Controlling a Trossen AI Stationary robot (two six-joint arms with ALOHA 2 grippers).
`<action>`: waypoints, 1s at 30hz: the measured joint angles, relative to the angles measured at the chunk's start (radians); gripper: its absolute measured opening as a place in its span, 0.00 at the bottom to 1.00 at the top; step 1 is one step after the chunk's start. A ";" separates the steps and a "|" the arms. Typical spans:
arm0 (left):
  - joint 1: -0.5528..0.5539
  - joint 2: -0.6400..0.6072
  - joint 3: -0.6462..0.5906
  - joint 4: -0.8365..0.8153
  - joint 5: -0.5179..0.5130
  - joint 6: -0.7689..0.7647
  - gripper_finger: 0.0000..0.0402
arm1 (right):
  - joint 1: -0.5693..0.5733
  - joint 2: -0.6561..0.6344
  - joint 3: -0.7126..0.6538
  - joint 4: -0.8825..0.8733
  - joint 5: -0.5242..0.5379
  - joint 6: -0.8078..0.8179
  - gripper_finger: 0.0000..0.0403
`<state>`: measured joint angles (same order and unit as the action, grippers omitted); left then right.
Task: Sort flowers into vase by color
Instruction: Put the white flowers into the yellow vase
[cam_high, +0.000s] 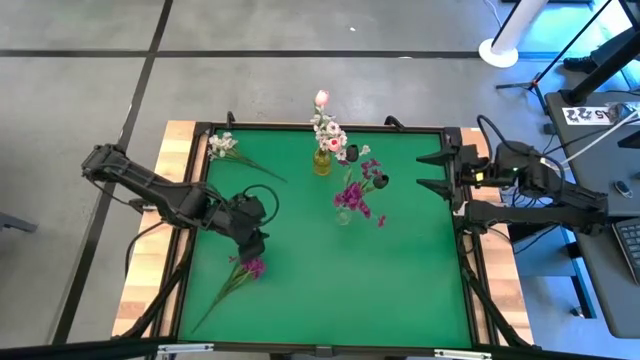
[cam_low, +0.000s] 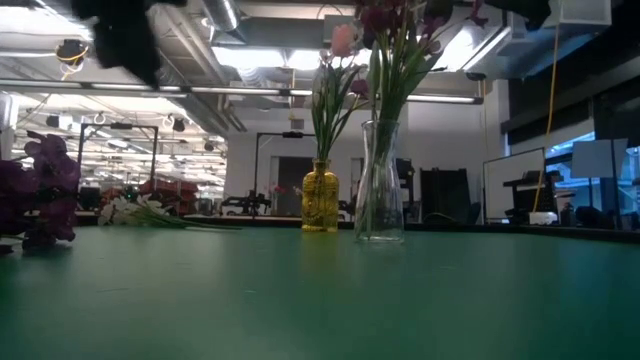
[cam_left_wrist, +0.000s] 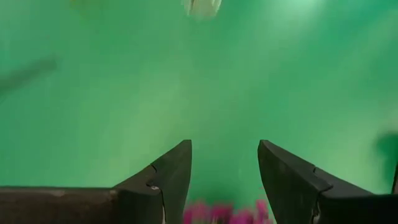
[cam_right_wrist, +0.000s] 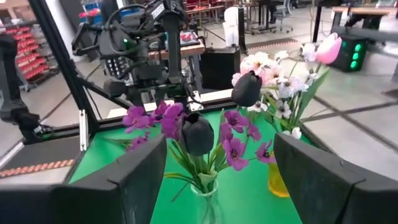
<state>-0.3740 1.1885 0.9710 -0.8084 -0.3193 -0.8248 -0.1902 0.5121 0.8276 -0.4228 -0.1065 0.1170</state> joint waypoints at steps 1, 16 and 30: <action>0.000 0.000 0.000 -0.039 0.026 -0.036 0.45 | 0.000 0.000 0.000 0.001 0.000 -0.016 0.74; -0.007 0.000 0.000 -0.396 0.015 -0.193 0.45 | 0.000 0.000 0.000 0.012 0.009 -0.021 0.74; 0.430 0.001 0.000 -0.357 0.014 0.168 0.45 | 0.001 0.000 -0.001 0.001 0.009 -0.021 0.74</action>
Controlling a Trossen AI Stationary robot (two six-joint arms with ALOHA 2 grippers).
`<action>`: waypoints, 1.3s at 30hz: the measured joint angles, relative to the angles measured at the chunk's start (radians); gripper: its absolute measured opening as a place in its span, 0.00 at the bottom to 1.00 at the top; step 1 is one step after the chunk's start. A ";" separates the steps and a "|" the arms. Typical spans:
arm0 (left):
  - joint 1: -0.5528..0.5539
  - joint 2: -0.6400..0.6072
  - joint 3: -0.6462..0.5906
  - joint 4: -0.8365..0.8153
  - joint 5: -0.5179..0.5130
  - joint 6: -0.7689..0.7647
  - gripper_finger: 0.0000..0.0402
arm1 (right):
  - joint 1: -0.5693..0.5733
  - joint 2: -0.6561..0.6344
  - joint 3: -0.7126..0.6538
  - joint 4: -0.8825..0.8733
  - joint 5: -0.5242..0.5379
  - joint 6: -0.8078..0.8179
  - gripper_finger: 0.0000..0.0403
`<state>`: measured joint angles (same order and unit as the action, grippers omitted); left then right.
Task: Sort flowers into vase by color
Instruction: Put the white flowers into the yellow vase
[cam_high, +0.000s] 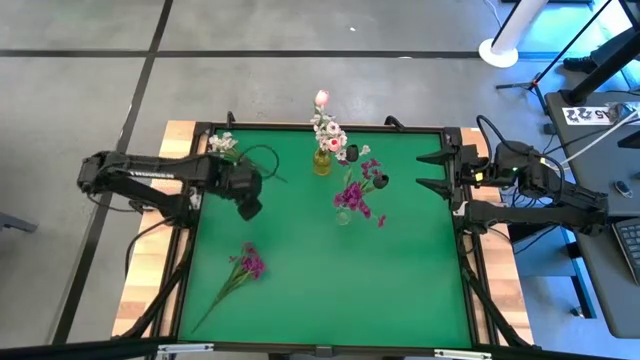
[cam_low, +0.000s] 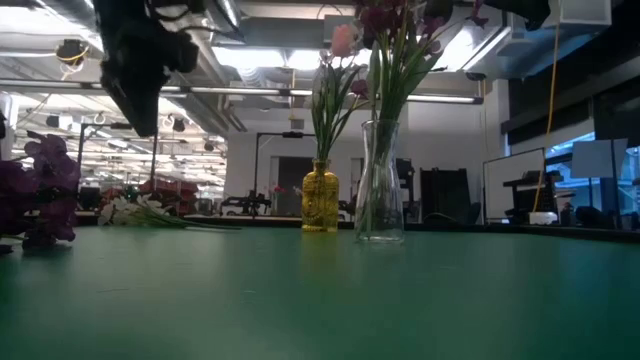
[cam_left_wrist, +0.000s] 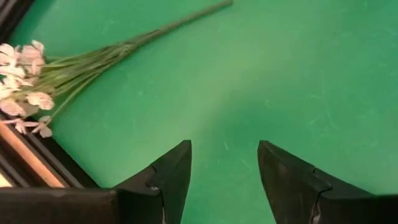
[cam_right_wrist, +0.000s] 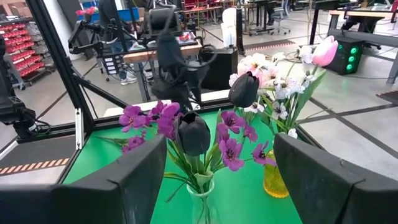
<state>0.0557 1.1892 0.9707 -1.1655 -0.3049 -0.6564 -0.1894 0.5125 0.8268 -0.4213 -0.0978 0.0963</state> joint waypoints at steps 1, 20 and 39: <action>0.027 0.000 0.000 0.000 0.001 0.024 0.45 | 0.000 0.000 0.000 -0.001 0.000 0.000 0.74; 0.510 0.095 0.000 0.262 -0.051 -0.032 0.45 | 0.000 0.007 0.000 -0.016 0.000 -0.026 0.74; 0.610 0.381 -0.001 0.317 0.008 -0.127 0.45 | -0.001 0.007 -0.001 -0.053 0.000 -0.025 0.74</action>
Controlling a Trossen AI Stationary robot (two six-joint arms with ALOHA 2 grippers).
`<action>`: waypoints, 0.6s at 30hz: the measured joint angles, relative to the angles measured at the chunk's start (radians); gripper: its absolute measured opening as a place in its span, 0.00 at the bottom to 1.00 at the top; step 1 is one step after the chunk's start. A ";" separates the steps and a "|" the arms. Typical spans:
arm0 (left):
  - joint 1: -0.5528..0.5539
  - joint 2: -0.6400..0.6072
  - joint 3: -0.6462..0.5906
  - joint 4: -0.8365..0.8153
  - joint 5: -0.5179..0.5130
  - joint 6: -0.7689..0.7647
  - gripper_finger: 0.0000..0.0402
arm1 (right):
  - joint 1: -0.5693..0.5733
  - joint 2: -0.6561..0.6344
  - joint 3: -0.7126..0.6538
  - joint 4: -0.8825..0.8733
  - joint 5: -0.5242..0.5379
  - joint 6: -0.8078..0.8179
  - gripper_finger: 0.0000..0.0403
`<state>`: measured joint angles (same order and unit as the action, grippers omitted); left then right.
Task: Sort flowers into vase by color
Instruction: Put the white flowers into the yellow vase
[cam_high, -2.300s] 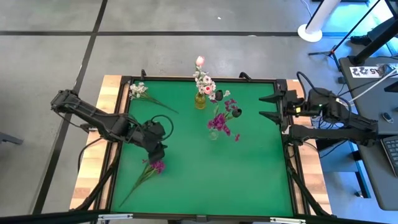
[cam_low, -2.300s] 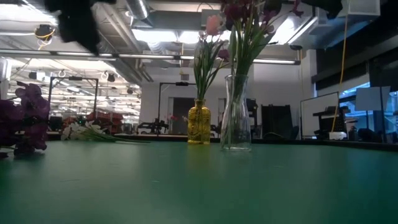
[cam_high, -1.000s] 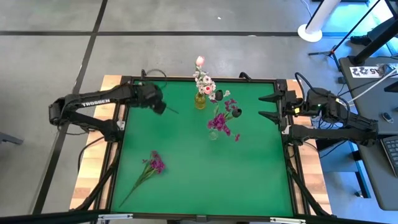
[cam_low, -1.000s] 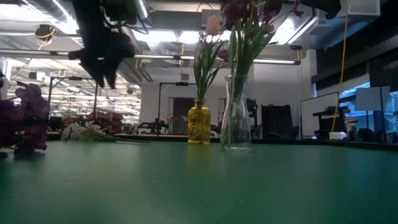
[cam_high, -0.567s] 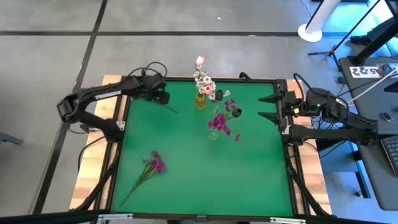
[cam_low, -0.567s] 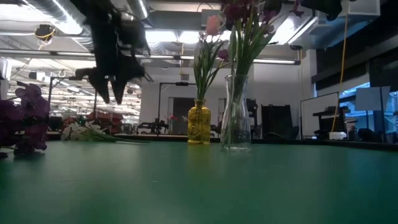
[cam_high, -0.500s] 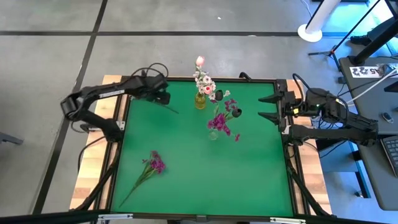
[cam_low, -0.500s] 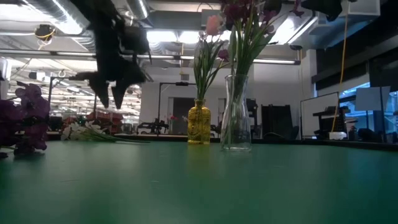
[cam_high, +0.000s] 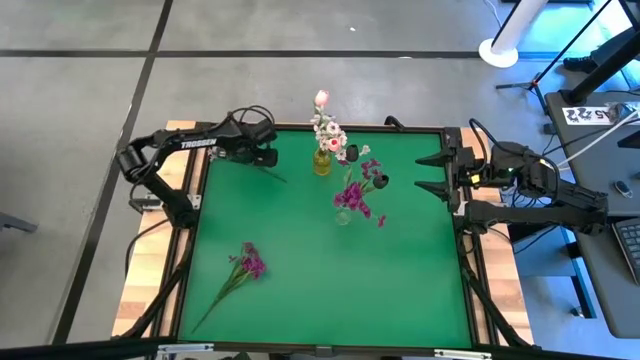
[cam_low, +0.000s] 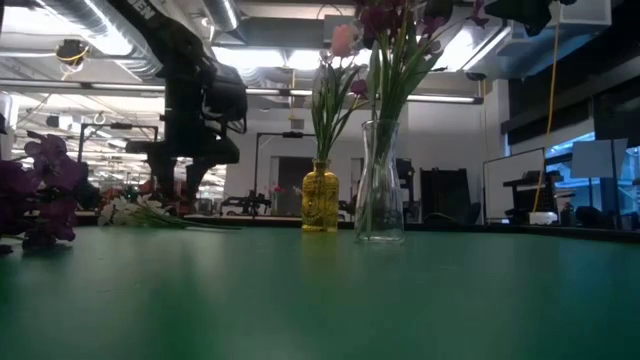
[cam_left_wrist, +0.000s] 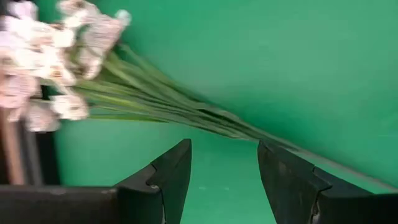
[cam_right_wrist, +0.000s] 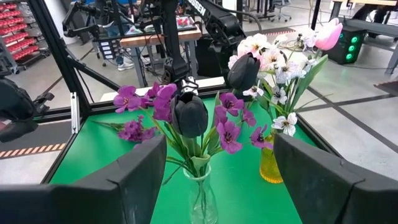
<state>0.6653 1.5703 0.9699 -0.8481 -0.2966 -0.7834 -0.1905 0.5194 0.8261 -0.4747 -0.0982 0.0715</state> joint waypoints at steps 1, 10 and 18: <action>0.004 0.000 0.000 0.014 0.016 -0.001 0.45 | 0.000 0.000 0.000 0.000 0.000 0.000 0.74; 0.043 0.000 0.000 0.180 0.094 -0.023 0.45 | 0.000 0.000 0.000 0.001 0.000 -0.005 0.74; 0.046 0.000 0.000 0.174 0.030 -0.022 0.45 | 0.000 0.000 0.000 0.001 0.000 -0.006 0.74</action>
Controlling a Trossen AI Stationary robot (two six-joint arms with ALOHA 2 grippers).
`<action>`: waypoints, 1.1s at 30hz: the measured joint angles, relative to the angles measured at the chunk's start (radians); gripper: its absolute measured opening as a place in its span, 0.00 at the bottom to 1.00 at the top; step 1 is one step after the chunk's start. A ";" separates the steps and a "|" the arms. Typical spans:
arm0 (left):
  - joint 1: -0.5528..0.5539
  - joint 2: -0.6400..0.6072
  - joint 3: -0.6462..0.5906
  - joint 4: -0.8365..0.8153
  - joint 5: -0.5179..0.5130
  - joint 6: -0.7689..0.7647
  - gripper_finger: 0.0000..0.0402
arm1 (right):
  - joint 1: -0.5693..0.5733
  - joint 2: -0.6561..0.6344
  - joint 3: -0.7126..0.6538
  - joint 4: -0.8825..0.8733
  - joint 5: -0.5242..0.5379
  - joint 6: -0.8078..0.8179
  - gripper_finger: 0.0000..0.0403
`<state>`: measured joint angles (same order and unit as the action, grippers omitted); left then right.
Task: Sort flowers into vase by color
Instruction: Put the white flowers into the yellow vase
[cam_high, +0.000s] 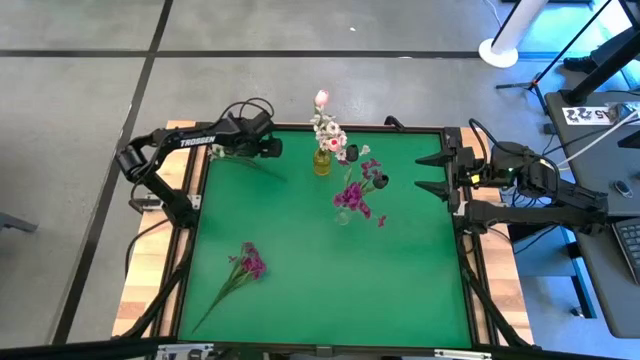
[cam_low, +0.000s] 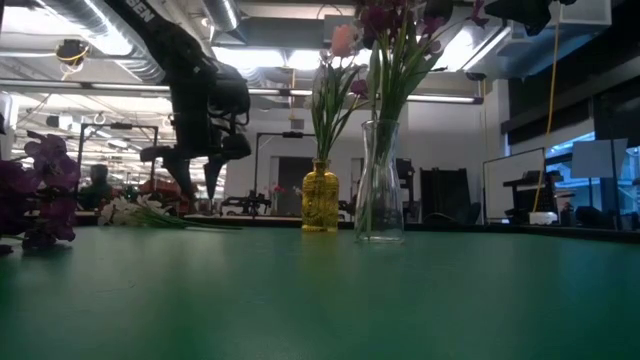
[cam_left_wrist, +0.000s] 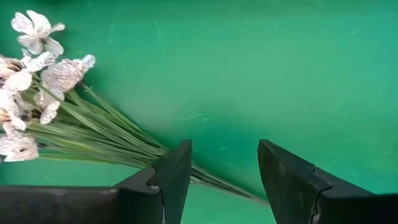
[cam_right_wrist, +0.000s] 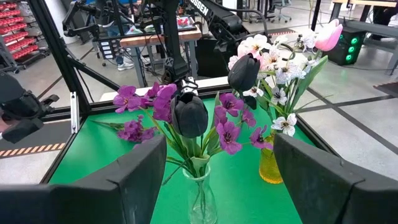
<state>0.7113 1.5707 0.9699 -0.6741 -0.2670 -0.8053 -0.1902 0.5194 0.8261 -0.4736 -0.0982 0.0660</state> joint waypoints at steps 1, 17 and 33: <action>0.000 0.000 0.000 -0.002 -0.002 0.000 0.45 | 0.000 0.000 0.000 0.000 0.000 0.000 0.74; -0.077 0.165 -0.006 0.027 0.034 0.057 0.45 | 0.000 0.000 0.000 0.002 0.010 0.008 0.74; -0.387 0.106 -0.008 -0.256 0.113 0.122 0.44 | 0.001 0.000 0.000 0.003 0.016 0.019 0.74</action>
<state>0.3241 1.6768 0.9620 -0.9301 -0.1540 -0.6830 -0.1894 0.5194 0.8261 -0.4706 -0.0818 0.0849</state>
